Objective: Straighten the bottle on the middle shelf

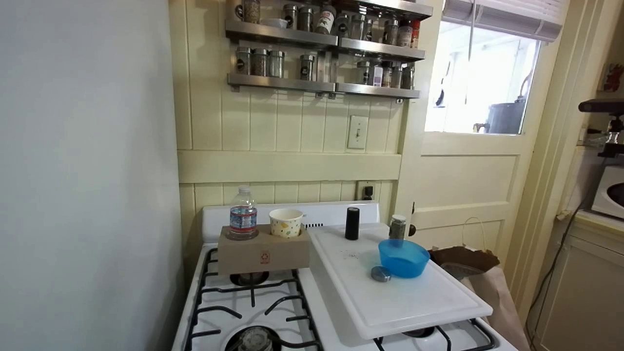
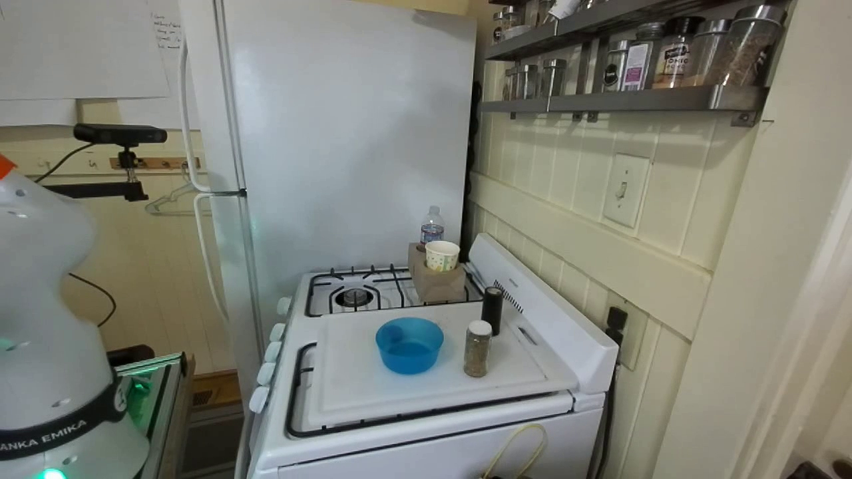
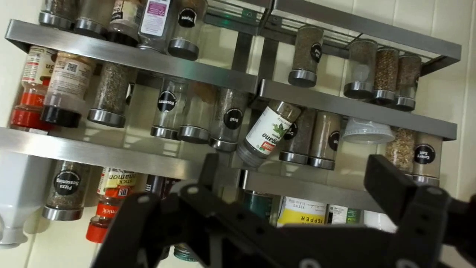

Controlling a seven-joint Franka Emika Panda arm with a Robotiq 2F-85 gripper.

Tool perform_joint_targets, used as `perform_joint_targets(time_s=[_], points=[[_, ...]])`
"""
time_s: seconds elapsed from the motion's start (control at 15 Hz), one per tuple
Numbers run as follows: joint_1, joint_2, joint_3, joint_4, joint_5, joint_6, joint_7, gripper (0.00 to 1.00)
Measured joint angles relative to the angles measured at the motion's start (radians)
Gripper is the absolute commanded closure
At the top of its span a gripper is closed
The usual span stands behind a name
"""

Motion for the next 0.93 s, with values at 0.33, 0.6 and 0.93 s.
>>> perform_joint_targets(time_s=[0.33, 0.6, 0.93], points=[[0.039, 0.032, -0.023, 0.040, 0.136, 0.000, 0.046, 0.00], [0.048, 0.049, -0.026, 0.062, 0.185, -0.003, 0.085, 0.00], [0.060, 0.113, -0.043, 0.095, 0.246, -0.002, 0.102, 0.00]])
